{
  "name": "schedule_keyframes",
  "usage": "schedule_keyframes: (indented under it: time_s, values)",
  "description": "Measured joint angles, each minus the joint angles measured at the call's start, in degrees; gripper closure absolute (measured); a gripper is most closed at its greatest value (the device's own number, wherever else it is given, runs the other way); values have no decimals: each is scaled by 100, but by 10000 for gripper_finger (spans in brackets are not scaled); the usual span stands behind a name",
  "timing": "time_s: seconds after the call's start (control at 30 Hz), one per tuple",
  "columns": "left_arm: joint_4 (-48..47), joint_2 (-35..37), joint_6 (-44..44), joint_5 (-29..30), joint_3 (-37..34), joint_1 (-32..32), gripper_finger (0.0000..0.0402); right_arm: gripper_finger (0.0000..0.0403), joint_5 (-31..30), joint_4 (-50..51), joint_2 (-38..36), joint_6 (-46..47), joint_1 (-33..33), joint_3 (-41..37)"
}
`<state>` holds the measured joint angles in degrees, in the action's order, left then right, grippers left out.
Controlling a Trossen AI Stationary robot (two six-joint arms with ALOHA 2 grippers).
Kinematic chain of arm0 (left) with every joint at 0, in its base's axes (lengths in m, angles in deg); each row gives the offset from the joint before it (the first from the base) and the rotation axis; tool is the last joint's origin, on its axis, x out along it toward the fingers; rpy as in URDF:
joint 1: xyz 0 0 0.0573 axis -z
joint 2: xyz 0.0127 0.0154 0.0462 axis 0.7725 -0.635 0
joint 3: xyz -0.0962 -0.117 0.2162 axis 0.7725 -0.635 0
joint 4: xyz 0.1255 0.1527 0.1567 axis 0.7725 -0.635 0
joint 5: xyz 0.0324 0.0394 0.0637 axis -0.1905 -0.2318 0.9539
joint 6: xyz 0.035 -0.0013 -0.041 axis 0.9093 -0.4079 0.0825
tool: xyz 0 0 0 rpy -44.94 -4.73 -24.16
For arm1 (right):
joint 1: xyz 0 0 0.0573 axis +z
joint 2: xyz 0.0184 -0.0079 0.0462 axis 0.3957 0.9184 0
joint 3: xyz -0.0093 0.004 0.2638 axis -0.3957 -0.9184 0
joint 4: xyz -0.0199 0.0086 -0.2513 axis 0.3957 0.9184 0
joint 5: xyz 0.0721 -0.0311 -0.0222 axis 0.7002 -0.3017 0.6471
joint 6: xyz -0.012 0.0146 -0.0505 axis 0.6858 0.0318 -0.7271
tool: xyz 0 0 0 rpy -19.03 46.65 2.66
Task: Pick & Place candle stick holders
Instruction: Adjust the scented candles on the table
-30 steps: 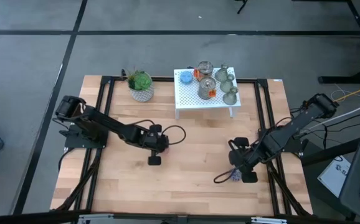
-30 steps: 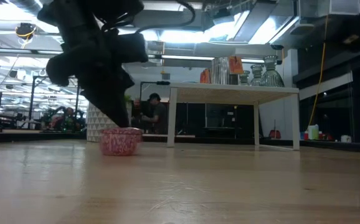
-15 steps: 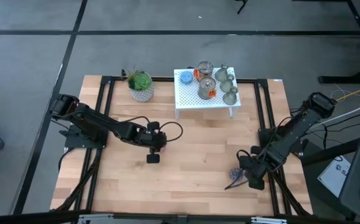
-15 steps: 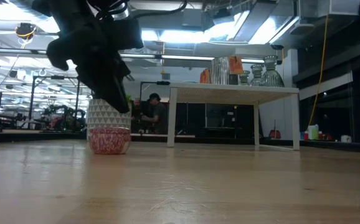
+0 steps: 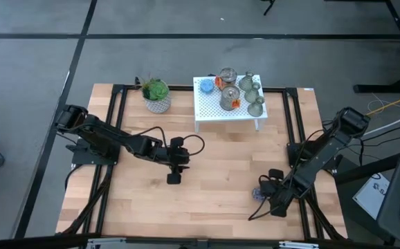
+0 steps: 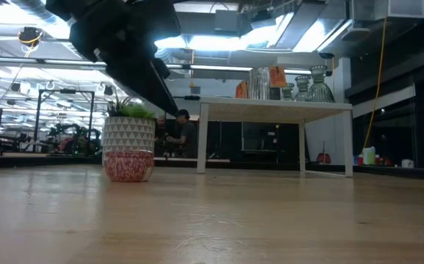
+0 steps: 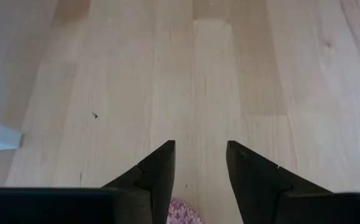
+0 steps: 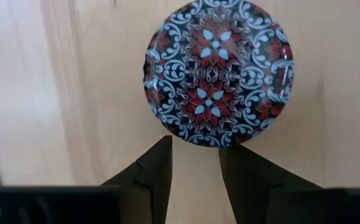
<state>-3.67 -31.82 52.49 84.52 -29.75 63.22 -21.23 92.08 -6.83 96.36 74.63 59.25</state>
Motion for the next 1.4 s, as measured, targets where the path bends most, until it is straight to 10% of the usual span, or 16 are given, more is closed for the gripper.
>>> schedule_keyframes:
  time_s: [0.73, 1.4]
  values:
    - [1213, -737, 194, -442, 17, 350, 263, 268, -525, -3972, 1815, -3657, -2251, 280]
    - [1982, -1178, 249, -566, 15, 841, 265, 268, -262, -4153, 3144, -5708, -3266, 2281]
